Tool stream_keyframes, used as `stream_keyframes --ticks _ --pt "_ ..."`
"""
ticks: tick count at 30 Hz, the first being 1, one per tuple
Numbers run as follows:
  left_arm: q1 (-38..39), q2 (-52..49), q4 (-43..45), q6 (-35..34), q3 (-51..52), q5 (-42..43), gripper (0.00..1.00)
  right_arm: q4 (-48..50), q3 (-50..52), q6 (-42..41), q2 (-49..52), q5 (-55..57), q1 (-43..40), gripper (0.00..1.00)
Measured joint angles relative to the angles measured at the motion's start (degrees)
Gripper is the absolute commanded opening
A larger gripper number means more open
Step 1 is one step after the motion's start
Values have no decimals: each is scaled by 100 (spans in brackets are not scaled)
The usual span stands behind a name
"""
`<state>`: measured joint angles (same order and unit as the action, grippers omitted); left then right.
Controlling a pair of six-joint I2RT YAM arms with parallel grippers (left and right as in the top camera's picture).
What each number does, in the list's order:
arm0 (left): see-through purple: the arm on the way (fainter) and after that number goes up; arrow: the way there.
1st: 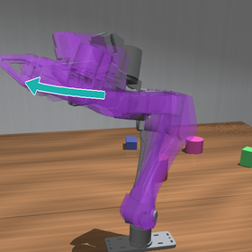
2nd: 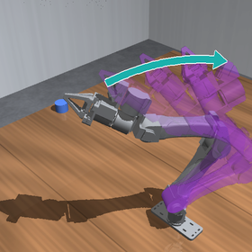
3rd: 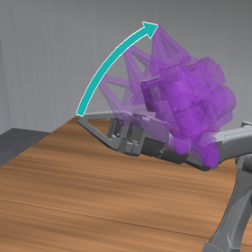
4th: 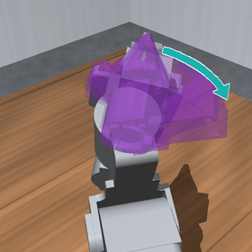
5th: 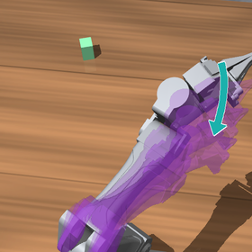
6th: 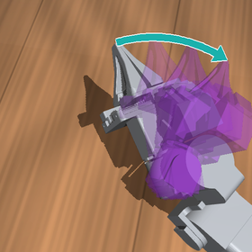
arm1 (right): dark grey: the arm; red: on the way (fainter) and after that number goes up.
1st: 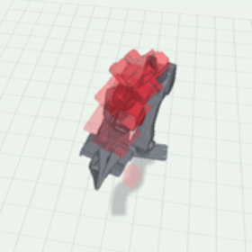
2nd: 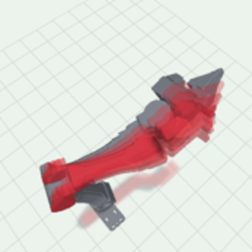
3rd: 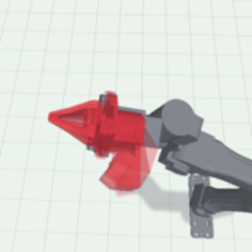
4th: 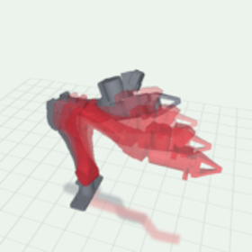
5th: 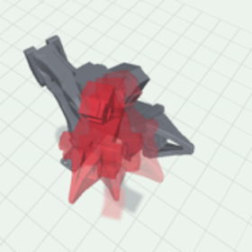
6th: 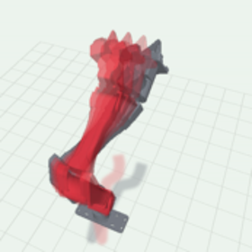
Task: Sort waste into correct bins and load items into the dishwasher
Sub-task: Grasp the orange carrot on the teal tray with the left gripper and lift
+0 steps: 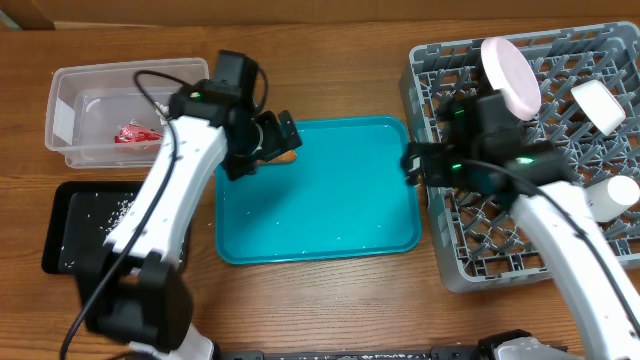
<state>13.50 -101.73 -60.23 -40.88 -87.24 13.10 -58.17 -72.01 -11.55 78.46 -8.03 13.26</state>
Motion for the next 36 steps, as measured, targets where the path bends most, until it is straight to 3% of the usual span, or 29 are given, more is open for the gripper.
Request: stream_keyframes --ticks 7,18,22,24,28,30,36 --pt "42 -903 914 -1692 9 11 100 -702 -321 2 -492 17 -645 100" --pt "39 -1722 1097 -2876 9 -352 98 -737 -321 -2 -470 13 -691 100" --pt "37 -1941 1078 -3112 9 -455 76 -732 -321 0 -468 13 -691 100" --pt "35 -1945 1060 -3167 9 -498 55 -734 -321 2 -468 13 -691 100" --pt "35 -1958 938 -3215 9 -588 23 -728 -321 0 -468 13 -691 100" --pt "35 -1963 846 -3230 9 -592 17 -730 -321 0 -468 13 -691 100" --pt "-9 -1963 245 -3080 -9 -603 16 -723 -321 0 -468 13 -691 100"
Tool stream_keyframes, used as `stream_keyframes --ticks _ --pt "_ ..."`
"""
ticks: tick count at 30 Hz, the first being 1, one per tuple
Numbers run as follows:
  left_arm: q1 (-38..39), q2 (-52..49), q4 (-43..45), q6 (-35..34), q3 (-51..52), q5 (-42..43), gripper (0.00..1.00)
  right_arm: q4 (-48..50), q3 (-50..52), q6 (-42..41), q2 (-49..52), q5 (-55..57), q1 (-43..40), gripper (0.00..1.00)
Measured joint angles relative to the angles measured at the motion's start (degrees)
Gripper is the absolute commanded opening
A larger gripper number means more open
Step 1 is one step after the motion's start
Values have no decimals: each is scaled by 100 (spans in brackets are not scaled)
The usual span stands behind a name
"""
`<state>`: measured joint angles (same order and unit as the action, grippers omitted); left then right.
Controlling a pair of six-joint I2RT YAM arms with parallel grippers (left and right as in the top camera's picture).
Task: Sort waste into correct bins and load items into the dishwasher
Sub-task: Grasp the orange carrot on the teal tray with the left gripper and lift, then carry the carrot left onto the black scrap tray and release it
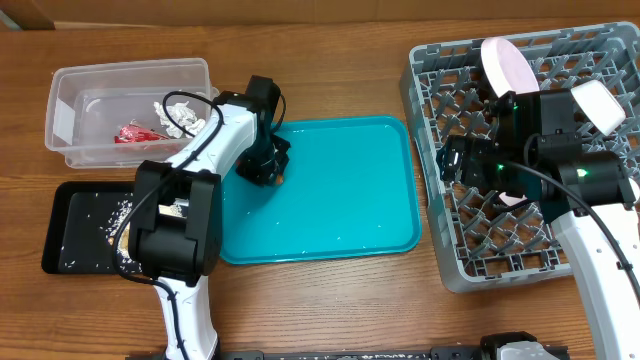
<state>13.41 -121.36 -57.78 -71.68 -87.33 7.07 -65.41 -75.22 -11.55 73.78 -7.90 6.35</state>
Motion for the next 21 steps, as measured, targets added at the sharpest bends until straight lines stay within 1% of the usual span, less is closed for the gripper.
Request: stream_keyframes --ticks 3,4,7,11,16,21 --pt "-33 -7 -413 372 2 -9 13 -2 0 2 0 0 0 100" --pt "-42 -20 -531 516 2 -26 4 0 0 0 0 0 0 100" --pt "-42 -46 -804 997 2 -98 4 0 0 4 0 0 0 100" --pt "-42 -48 -1150 1368 2 -326 4 -4 0 2 0 0 0 100" --pt "-42 0 -1491 1565 9 -697 4 -9 0 -2 0 2 0 100" --pt "-42 638 -1945 1646 61 -1259 5 -7 0 0 0 4 0 100"
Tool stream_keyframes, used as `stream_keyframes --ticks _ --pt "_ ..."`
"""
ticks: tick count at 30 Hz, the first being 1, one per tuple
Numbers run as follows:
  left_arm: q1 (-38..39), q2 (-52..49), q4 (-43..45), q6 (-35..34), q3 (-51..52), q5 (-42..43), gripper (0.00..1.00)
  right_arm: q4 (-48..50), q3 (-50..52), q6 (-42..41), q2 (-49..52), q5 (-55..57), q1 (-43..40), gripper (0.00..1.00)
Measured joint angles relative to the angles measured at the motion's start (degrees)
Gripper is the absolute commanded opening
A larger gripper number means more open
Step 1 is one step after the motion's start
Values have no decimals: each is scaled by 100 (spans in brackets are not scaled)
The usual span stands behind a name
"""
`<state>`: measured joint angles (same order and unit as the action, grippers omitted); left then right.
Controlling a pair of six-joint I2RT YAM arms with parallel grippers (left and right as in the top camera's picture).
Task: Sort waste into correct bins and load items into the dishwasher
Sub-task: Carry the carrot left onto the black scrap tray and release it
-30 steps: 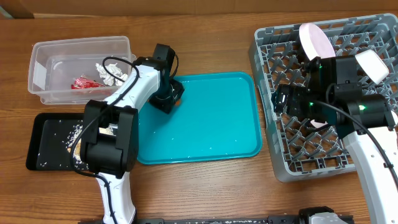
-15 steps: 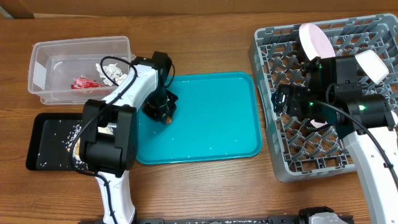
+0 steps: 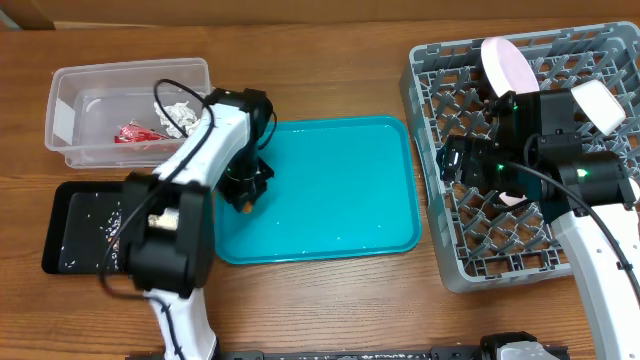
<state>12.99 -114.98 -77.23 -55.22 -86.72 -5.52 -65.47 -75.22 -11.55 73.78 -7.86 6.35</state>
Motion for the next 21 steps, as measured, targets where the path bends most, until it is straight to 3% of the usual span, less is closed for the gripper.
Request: stream_keyframes --ticks 11,21 --pt "-295 1735 -522 7 0 -828 5 4 0 4 0 -2 0 100" --pt "-1987 1875 -492 -2 24 -1019 4 4 0 0 0 0 0 100"
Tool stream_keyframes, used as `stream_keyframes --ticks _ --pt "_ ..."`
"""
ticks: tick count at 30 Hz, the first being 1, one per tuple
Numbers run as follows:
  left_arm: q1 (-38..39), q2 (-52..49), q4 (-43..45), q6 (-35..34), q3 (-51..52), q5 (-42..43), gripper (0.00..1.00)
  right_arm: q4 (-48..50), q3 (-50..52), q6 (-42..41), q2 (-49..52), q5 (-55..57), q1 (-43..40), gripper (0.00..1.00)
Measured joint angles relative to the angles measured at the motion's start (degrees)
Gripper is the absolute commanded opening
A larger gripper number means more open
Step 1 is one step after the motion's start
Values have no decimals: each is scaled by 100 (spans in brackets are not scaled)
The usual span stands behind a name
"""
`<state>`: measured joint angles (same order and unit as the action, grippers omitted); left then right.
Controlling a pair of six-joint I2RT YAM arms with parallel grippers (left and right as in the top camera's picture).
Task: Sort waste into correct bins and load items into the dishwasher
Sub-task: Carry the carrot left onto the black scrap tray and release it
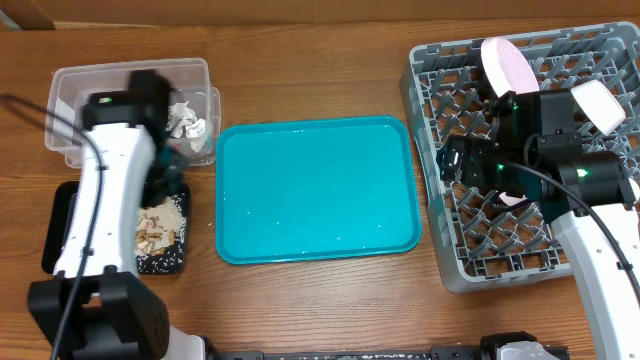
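My left gripper (168, 166) hangs over the near edge of the clear bin (70, 85), right above the black bin (60, 225); its jaws are hidden under the wrist. A pile of pale food scraps (160, 222) lies in the black bin. Crumpled foil (186, 118) sits in the clear bin. The teal tray (318, 190) holds only a few crumbs. My right gripper (455, 160) is inside the grey dish rack (440, 250) at its left side; its state does not show.
In the rack stand a pink plate (510, 72) at the back and a white cup (598, 102) at the right. Something pink (510, 198) shows under my right arm. The rack's wall rises just right of the tray.
My left gripper was at the tray's left edge on a small brownish piece; now it is left of the tray over the black bin. My right arm has not moved.
First my left gripper was at the tray's back left corner by an orange-brown piece and my right gripper at the rack's left wall. Then the right stood deeper in the rack and stayed. The left stood lower along the tray's left edge, and now over the black bin.
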<state>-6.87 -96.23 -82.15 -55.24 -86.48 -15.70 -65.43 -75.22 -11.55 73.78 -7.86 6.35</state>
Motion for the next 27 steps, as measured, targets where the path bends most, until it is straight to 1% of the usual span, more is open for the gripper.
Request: stream_keyframes --ticks 4,10,14,19,20,21,27 --pt "-734 2 428 149 310 92 4 -2 0 2 0 39 0 100" --pt "-1781 7 1829 741 1443 748 4 -2 0 2 0 61 0 100" --pt "-2304 7 2524 1062 2000 1143 4 -4 0 2 0 66 0 100" --pt "-2647 7 2929 1281 2282 1362 5 0 0 4 0 66 0 100" --pt "-2667 7 2962 1316 2310 1384 7 -2 0 2 0 63 0 100" --pt "-2677 7 2983 1335 2332 1392 12 -2 0 4 0 68 0 100" --pt "-2677 7 3265 1373 2531 1451 14 -17 0 2 0 66 0 100"
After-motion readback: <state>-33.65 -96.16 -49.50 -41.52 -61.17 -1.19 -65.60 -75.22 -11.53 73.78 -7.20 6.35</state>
